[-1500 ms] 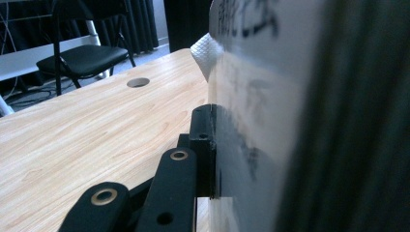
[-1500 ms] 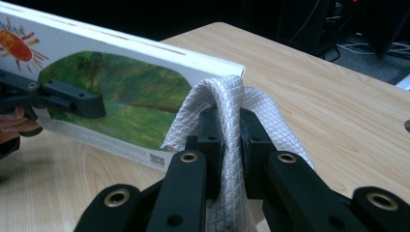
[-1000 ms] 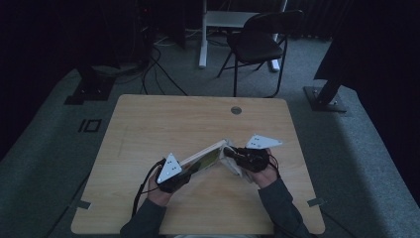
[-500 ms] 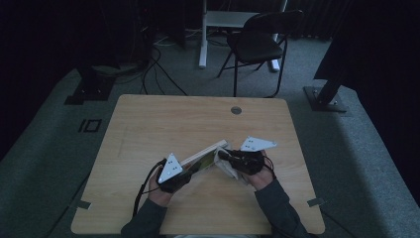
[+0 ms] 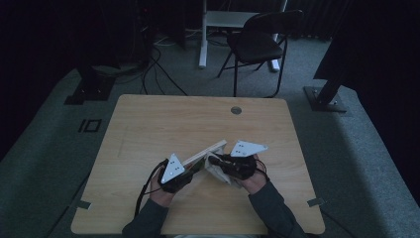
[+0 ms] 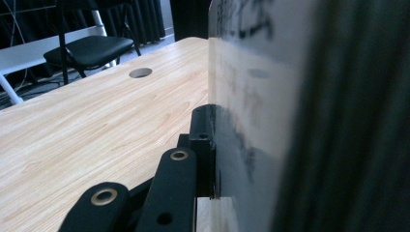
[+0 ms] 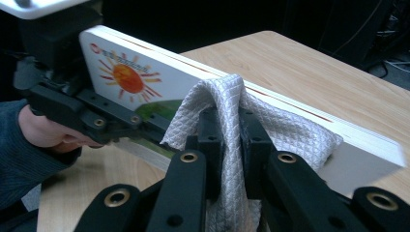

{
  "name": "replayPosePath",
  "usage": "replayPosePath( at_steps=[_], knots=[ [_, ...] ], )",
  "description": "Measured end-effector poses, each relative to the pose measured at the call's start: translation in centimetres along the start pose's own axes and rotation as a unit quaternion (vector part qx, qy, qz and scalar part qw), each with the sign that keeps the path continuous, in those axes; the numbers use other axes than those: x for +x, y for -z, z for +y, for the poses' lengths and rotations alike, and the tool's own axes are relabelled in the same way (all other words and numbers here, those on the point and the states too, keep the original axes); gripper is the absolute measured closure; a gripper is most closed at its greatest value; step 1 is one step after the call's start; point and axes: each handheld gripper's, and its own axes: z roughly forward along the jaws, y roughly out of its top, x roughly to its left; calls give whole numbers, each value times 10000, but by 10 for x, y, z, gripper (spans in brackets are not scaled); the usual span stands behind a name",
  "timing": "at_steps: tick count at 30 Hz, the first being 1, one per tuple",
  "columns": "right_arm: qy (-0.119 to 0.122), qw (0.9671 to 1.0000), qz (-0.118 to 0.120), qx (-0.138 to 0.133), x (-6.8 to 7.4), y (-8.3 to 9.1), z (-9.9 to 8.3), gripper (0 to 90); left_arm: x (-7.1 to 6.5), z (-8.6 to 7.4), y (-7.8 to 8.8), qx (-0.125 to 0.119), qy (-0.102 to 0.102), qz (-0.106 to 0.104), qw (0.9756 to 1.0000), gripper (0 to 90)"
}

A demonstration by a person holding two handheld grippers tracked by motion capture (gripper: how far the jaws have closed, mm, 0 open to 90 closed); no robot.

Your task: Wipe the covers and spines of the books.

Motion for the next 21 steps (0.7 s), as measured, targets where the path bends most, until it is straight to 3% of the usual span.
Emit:
replayPosePath(
  at_steps=[7, 21],
  knots=[
    [108, 9999, 127, -24, 10, -3, 5, 826, -1, 0, -1, -11, 25, 11, 10000, 781],
    [353, 9971, 658, -120, 38, -12, 16, 826, -5, -1, -6, 61, 0, -25, 10000, 780]
  ],
)
